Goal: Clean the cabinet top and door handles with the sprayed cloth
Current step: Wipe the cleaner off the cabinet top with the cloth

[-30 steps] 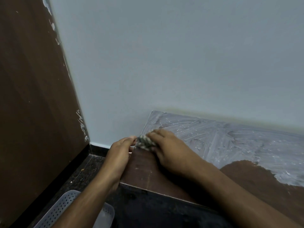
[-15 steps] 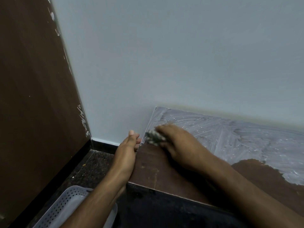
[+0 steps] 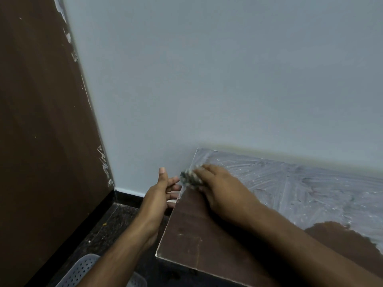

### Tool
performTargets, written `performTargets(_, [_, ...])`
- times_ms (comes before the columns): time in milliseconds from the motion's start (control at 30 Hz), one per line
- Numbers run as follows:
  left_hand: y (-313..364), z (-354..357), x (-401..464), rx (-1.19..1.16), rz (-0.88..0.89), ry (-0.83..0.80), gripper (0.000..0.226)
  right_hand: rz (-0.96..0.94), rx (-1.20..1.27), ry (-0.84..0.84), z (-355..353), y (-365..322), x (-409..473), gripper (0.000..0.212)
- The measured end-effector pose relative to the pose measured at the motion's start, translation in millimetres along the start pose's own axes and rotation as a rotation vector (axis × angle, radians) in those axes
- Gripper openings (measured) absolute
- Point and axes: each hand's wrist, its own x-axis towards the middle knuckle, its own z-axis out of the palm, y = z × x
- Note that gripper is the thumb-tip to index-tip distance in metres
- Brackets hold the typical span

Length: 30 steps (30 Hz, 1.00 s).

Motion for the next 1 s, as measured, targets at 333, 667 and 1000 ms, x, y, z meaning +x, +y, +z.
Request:
performTargets(333, [7,20,16,-0.014,0.058,0.061,0.061,0.040,-0.118,0.006,-1,9,25,0.037])
performTargets(667, [4,18,18,0.017,0.029,0.046,0.071,0.054,0.000,-0.041,-18,27,14,0.040])
performTargets(1000, [1,16,23,-0.019,-0.007,0.006,0.070,-0.052,0.020,-0.049,-8,17,2,0.048])
